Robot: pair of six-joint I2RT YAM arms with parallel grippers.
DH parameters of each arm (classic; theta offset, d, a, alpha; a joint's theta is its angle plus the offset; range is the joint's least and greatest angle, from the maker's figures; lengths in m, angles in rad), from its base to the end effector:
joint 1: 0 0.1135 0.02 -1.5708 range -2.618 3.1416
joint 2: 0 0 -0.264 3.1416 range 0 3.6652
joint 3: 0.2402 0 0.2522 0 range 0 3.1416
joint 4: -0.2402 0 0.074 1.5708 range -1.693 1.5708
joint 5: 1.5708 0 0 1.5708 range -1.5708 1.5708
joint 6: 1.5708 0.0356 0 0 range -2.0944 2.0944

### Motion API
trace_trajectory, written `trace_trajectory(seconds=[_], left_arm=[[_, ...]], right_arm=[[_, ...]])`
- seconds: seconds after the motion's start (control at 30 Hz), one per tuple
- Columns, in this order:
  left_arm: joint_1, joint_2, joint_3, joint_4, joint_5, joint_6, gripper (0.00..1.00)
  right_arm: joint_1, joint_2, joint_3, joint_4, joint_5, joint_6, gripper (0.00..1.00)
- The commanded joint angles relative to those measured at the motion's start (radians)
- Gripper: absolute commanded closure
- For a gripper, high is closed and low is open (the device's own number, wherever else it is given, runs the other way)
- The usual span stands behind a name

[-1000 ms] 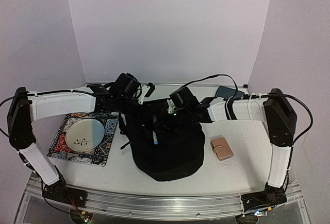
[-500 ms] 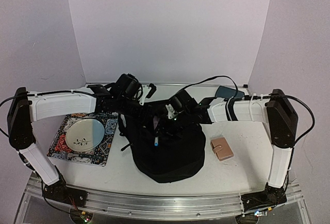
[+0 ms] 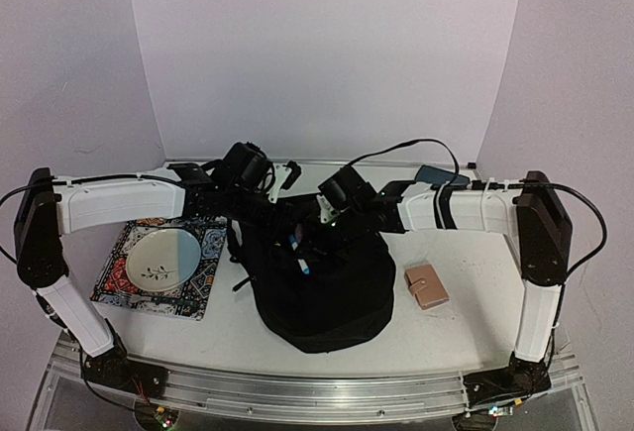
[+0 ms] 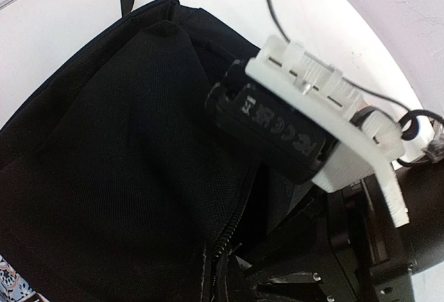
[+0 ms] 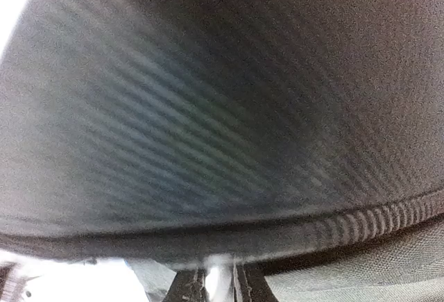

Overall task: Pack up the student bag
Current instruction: Place the pen in the lower front pocket of the bag.

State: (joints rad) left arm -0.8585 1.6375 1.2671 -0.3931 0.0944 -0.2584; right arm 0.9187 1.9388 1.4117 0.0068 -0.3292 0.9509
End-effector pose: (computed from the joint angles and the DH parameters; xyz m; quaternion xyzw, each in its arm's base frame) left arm 0.2371 -0.2798 0.2685 0.2892 0.8721 -0.2447 0.3097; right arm 0.2641 0.3649 0.2349 -0.0684 0.8547 0.4821 0.1798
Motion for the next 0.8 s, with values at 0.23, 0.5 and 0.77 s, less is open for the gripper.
trace_trajectory(seconds=[0.23, 0.5, 0.77], left_arm=[[-0.012, -0.059, 0.003, 0.046, 0.009, 0.004, 1.00], [-0.014, -0.068, 0.003, 0.050, 0.025, -0.001, 1.00], [-0.014, -0.058, 0.000, 0.061, 0.059, -0.011, 1.00]], right_arm=[[-0.014, -0.009, -0.002, 0.161, 0.257, 0.185, 1.00], [-0.021, 0.019, -0.018, 0.288, 0.432, 0.316, 1.00], [-0.022, 0.094, -0.022, 0.432, 0.526, 0.389, 0.88]])
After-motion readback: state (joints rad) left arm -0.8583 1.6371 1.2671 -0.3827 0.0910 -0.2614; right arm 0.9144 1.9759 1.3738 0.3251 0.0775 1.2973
